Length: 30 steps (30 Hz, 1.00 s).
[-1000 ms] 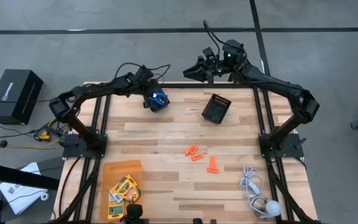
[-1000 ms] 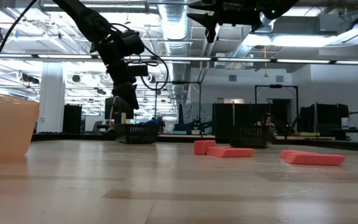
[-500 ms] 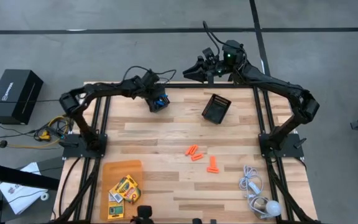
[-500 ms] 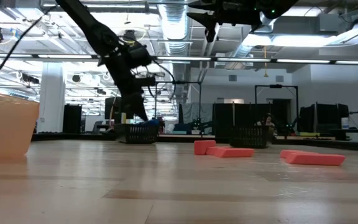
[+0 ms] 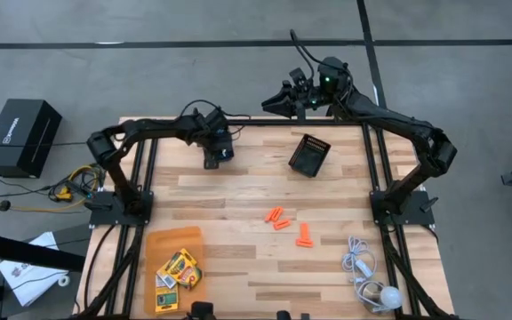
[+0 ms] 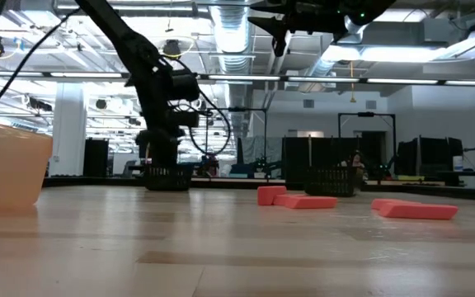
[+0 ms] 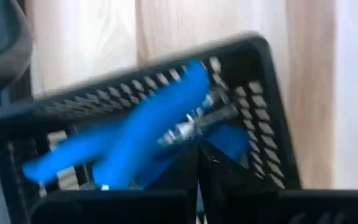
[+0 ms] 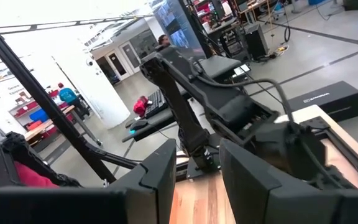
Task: Pick & Place School Supplies
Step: Put the blue punch pliers into the left black bin, then put the orange eraser into the right black bin
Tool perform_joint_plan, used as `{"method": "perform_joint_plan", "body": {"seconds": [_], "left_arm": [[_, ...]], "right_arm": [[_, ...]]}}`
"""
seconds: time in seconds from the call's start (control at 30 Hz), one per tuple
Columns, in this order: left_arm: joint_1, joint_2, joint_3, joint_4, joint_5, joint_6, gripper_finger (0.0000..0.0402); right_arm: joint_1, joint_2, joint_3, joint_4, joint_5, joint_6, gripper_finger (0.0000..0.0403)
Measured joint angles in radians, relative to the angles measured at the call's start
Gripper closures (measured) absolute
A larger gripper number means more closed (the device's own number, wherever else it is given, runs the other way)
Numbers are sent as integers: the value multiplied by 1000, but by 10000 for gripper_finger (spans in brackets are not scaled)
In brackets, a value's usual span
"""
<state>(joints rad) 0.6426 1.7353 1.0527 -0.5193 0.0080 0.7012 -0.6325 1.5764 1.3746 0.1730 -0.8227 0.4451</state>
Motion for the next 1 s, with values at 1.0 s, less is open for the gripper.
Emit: {"method": "perform_joint_plan", "body": {"seconds": [1.0], "left_arm": [[-18, -245, 1, 711, 297, -1077, 373]], "right_arm": [[-24, -1, 0, 52, 54, -145, 287]]}}
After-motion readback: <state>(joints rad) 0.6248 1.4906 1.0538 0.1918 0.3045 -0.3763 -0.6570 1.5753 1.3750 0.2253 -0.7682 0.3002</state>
